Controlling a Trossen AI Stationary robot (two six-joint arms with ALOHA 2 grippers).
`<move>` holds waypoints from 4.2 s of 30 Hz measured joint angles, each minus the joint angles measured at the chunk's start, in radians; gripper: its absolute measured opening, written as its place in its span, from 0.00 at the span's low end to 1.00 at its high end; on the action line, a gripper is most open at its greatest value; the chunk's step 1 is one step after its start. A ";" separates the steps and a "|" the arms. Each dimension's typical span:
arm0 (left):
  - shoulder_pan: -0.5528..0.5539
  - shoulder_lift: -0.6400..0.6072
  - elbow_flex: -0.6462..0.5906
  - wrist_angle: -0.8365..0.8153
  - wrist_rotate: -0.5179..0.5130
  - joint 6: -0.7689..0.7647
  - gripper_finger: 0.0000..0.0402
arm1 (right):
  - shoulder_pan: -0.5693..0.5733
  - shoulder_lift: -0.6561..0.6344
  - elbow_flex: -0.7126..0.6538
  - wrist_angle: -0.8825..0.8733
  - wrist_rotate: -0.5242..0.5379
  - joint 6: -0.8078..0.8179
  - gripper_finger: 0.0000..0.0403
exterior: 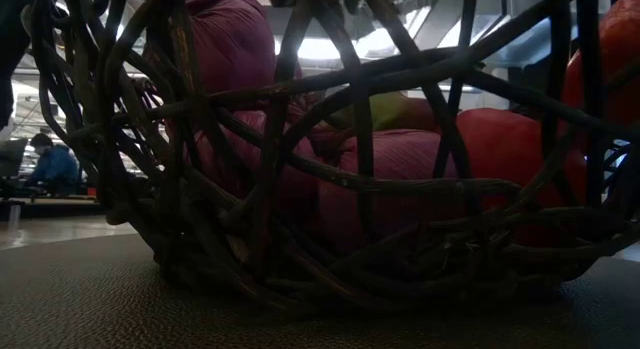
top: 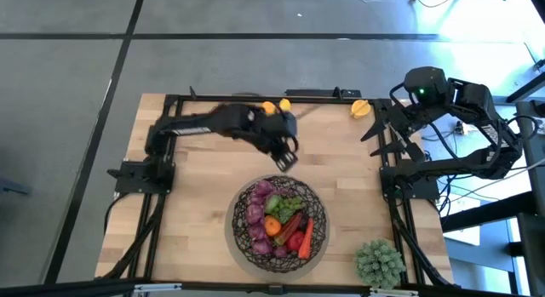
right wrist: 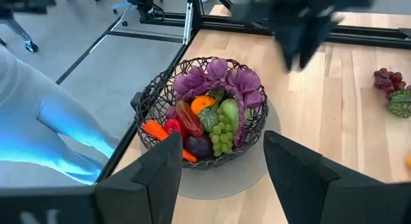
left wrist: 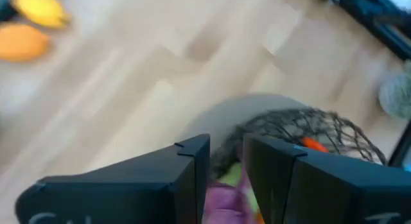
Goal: Build produce basket
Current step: Put the starfruit into the mesh basket
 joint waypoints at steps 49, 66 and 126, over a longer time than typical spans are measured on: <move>0.771 -0.115 0.000 -0.054 0.380 0.903 0.21 | -0.647 0.722 0.000 -0.101 0.795 1.159 0.52; 0.857 -0.115 0.000 -0.036 0.446 1.060 0.21 | -0.715 0.912 0.000 -0.104 0.861 1.258 0.52; 0.893 -0.115 0.000 -0.045 0.446 1.067 0.21 | -0.822 0.939 -0.039 0.025 0.612 1.260 0.38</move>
